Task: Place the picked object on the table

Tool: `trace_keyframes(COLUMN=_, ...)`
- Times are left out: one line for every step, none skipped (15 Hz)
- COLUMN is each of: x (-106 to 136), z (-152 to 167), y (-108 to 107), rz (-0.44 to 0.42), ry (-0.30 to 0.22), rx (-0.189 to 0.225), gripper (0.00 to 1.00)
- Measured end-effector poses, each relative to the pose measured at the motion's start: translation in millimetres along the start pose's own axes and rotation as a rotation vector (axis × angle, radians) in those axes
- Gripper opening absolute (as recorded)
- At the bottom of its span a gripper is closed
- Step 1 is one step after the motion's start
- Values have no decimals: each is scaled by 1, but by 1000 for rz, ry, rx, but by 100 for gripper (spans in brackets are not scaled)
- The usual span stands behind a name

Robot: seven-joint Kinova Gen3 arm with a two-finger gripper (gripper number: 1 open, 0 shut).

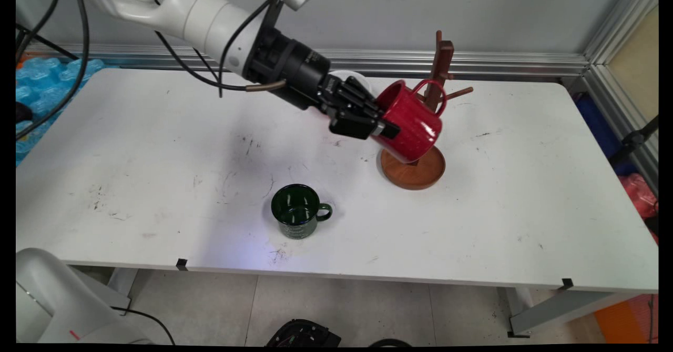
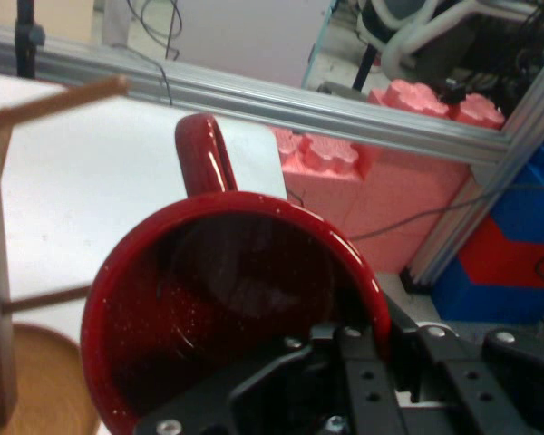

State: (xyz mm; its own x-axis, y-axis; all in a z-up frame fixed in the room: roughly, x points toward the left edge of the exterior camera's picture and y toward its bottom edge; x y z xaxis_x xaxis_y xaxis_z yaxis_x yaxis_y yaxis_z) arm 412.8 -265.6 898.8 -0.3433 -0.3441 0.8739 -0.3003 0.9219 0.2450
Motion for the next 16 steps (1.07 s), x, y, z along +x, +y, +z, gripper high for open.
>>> trace_keyframes(x=-3, z=-4, y=0, rz=-7, ry=-13, rx=0, gripper=0)
trace_keyframes(x=-5, z=-8, y=0, rz=-13, ry=-25, rx=1, gripper=0)
trace_keyframes(x=-8, z=-12, y=0, rz=-19, ry=-40, rx=2, gripper=0)
trace_keyframes(x=-11, z=-16, y=-1, rz=-24, ry=-54, rx=4, gripper=0)
trace_keyframes(x=-13, z=-20, y=-2, rz=-27, ry=-66, rx=7, gripper=0)
trace_keyframes(x=-15, z=-22, y=-3, rz=-28, ry=-75, rx=10, gripper=0)
trace_keyframes(x=-18, z=-26, y=-4, rz=-31, ry=-87, rx=13, gripper=0)
trace_keyframes(x=-21, z=-30, y=-6, rz=-32, ry=-102, rx=18, gripper=0)
trace_keyframes(x=-24, z=-34, y=-8, rz=-33, ry=-116, rx=23, gripper=0)
trace_keyframes(x=-27, z=-37, y=-10, rz=-33, ry=-129, rx=28, gripper=0)
trace_keyframes(x=-30, z=-40, y=-12, rz=-33, ry=-143, rx=35, gripper=0)
trace_keyframes(x=-33, z=-44, y=-14, rz=-33, ry=-158, rx=42, gripper=0)
trace_keyframes(x=-35, z=-46, y=-16, rz=-32, ry=-170, rx=47, gripper=0)
trace_keyframes(x=-38, z=-49, y=-19, rz=-31, ry=-184, rx=54, gripper=0)
trace_keyframes(x=-41, z=-52, y=-21, rz=-30, ry=-198, rx=61, gripper=0)
trace_keyframes(x=-44, z=-54, y=-23, rz=-28, ry=-210, rx=66, gripper=0)
